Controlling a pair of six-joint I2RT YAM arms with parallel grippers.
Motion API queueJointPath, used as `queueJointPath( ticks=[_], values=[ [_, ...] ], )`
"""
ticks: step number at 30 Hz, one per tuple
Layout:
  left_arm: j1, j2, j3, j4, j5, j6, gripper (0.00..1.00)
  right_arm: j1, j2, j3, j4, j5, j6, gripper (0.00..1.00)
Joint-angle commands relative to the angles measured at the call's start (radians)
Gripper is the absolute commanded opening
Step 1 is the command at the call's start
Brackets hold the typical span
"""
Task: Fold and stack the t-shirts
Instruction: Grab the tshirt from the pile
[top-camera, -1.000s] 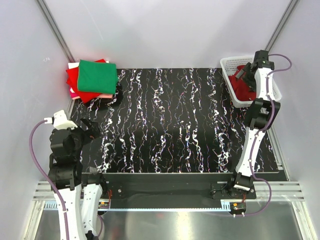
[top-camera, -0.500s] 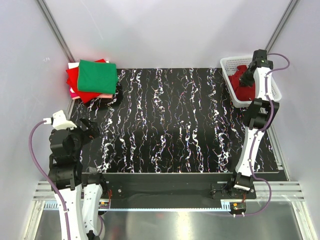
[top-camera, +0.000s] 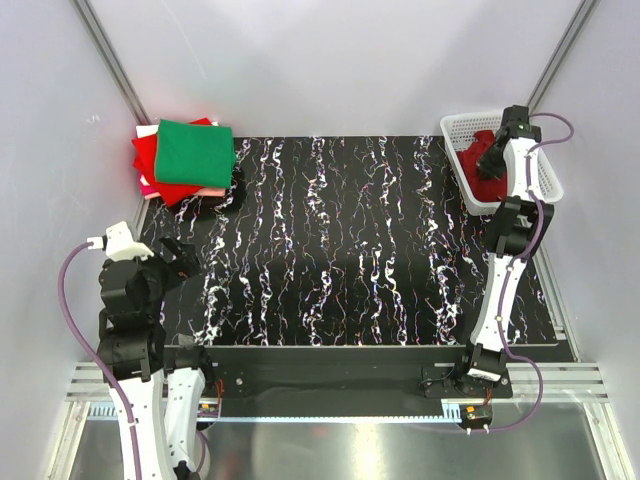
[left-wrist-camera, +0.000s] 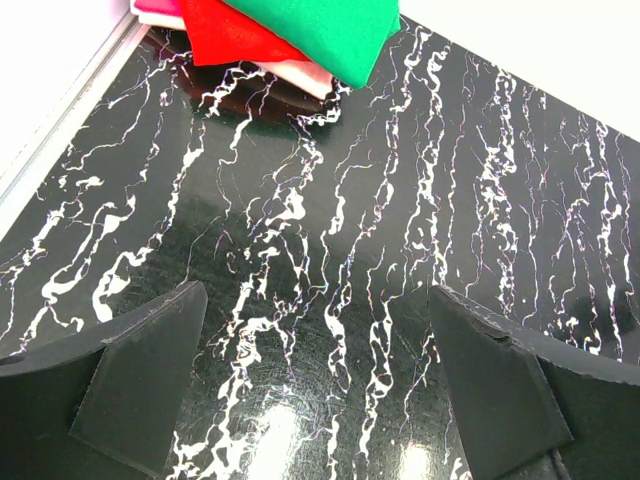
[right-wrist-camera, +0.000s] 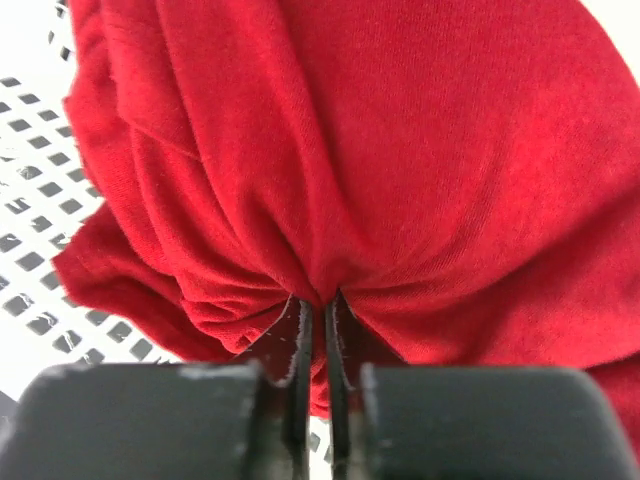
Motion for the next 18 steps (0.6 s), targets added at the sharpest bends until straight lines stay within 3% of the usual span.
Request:
queueJointPath(
  ticks=[1, 7, 9, 12, 17, 18],
  values=[
    [0.003, -0.009, -0.003, 0.051, 0.013, 0.004, 0.99, -0.002, -0.001, 0.04, -0.015, 0.027, -0.001, 0.0],
    [0.003, -0.014, -0.002, 0.051, 0.01, 0.004, 0.99, -0.002, -0.139, 0.043, -0.027, 0.024, 0.011, 0.0],
    [0.003, -0.014, -0.002, 0.05, 0.008, 0.004, 0.99, 0.001, -0.214, 0.02, -0.009, -0.077, 0.02, 0.0],
    [0.003, -0.017, -0.002, 0.05, 0.008, 0.004, 0.99, 0.03, -0.403, -0.108, 0.125, -0.346, 0.029, 0.0],
    [0.005, -0.011, 0.0, 0.048, 0.001, 0.001, 0.99, 0.177, -0.608, -0.113, 0.274, -0.834, 0.048, 0.0],
    [0.003, -0.006, 0.0, 0.047, -0.002, 0.001, 0.99, 0.231, -0.637, -0.121, 0.3, -0.865, 0.055, 0.0]
  ],
)
